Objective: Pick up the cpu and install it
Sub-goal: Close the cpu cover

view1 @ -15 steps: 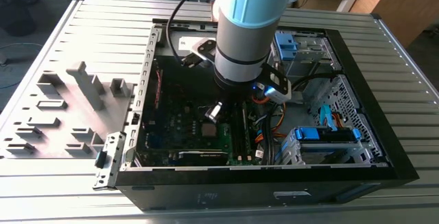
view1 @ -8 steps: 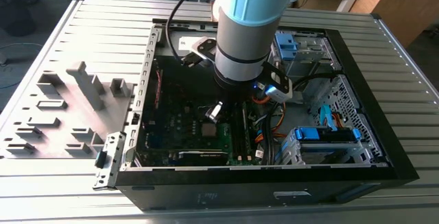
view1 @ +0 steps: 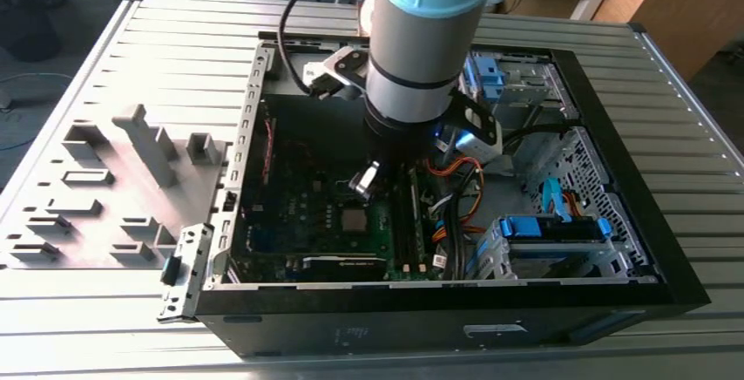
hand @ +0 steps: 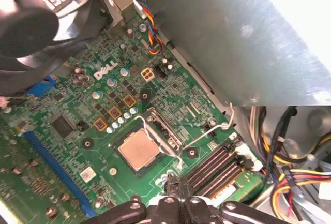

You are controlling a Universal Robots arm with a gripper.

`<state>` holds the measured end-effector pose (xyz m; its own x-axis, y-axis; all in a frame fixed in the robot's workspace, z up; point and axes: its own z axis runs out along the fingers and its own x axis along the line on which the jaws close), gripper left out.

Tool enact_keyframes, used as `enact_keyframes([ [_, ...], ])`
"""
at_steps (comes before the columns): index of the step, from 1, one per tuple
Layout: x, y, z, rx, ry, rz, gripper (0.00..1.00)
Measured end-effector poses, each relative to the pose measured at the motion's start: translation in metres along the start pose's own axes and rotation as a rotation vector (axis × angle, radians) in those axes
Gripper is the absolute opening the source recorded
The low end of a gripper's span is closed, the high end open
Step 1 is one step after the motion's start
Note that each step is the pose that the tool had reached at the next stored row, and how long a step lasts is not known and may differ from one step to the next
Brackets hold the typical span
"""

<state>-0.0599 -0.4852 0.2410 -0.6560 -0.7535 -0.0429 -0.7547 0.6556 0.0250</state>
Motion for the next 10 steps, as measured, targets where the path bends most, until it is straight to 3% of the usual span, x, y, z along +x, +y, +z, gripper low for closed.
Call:
enact_keyframes([
  [10,-0.0011,0.0006,-0.026,-0.0002,0.0001,-0.004,0.11],
])
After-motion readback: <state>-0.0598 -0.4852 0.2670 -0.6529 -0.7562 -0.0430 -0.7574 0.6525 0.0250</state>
